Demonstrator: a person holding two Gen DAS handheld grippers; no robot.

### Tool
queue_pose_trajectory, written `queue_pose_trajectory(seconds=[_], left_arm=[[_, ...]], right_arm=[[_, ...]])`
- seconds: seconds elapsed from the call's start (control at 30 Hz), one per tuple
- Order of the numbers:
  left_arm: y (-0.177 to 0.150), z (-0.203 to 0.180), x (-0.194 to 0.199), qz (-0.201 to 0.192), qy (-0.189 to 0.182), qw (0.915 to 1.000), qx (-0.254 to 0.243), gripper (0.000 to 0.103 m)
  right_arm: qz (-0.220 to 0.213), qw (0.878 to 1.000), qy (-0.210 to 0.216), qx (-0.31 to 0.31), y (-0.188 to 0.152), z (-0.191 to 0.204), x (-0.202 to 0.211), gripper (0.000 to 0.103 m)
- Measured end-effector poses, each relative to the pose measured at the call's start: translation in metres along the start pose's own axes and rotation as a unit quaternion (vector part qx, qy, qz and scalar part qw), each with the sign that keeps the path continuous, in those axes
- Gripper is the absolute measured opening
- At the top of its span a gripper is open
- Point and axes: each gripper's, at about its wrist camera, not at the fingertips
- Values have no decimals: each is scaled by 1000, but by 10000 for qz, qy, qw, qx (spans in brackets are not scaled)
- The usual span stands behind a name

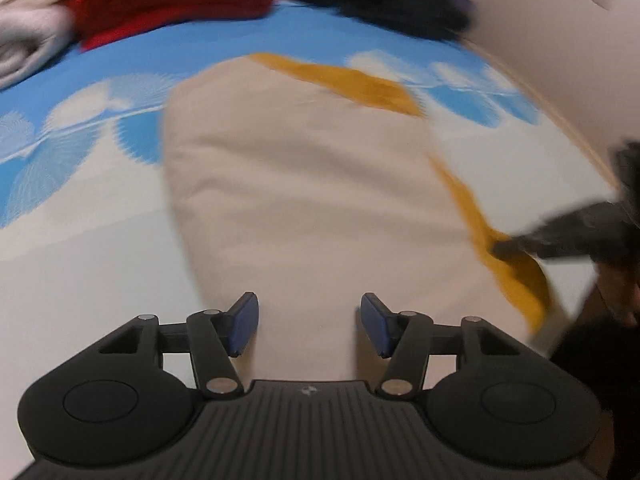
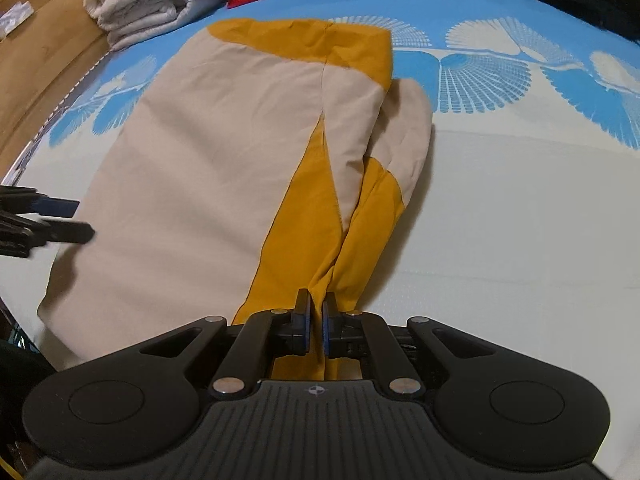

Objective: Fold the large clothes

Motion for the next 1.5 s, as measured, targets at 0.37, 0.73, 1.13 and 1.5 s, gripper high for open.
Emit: queue_pose_trajectory(seconds=[0.37, 0.73, 1.13, 1.5], left_arm=[[9, 4, 6, -410, 353, 9982, 251, 63], [24, 40, 7, -507, 868, 9856, 1358, 64], [38, 40, 3, -610, 870, 9834, 1471, 64], [32, 20, -1, -391, 122, 9938, 1035, 64]], right_arm=[[-1646, 9845, 339, -503, 41, -2, 37, 32], [-1616, 9669, 293, -1951, 102, -32, -39, 57], [-1774, 9594, 743, -2063, 136, -39, -77, 5], [-1741, 9549, -419, -2367, 134, -60, -90, 3]])
Point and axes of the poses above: each gripper's, at about its wrist camera, not at the fingertips, and x roughly against the way its jaws point, z to its left, y to its top, and after that the axes turned 2 degrees about -x, right-handed
